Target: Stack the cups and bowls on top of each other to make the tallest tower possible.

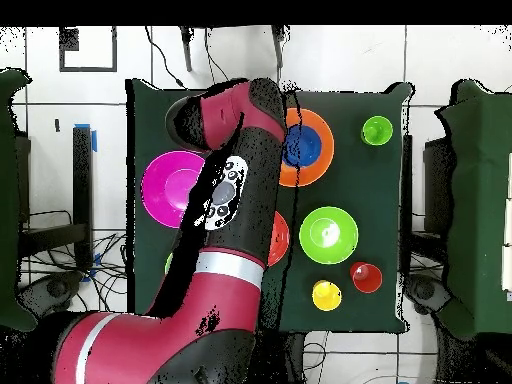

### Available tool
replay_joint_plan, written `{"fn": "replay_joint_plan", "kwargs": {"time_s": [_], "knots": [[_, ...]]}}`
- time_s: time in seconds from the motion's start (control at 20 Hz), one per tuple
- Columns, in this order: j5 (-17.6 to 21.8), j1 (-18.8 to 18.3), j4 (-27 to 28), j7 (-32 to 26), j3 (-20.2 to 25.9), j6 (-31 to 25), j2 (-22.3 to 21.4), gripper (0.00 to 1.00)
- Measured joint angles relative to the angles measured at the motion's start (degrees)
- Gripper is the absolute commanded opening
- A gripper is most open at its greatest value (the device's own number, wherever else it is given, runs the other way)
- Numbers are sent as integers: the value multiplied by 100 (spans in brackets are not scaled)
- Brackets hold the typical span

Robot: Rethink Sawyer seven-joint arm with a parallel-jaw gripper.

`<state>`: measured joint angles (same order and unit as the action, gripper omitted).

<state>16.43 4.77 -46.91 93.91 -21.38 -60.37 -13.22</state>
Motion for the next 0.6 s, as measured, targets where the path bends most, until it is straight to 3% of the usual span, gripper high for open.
{"fn": "replay_joint_plan", "kwargs": {"time_s": [0.1, 0.15, 0.6], "knots": [[0, 0, 0, 0, 0, 0, 1, 0], [0, 0, 0, 0, 0, 0, 1, 100], [0, 0, 0, 0, -3, 0, 6, 100]]}}
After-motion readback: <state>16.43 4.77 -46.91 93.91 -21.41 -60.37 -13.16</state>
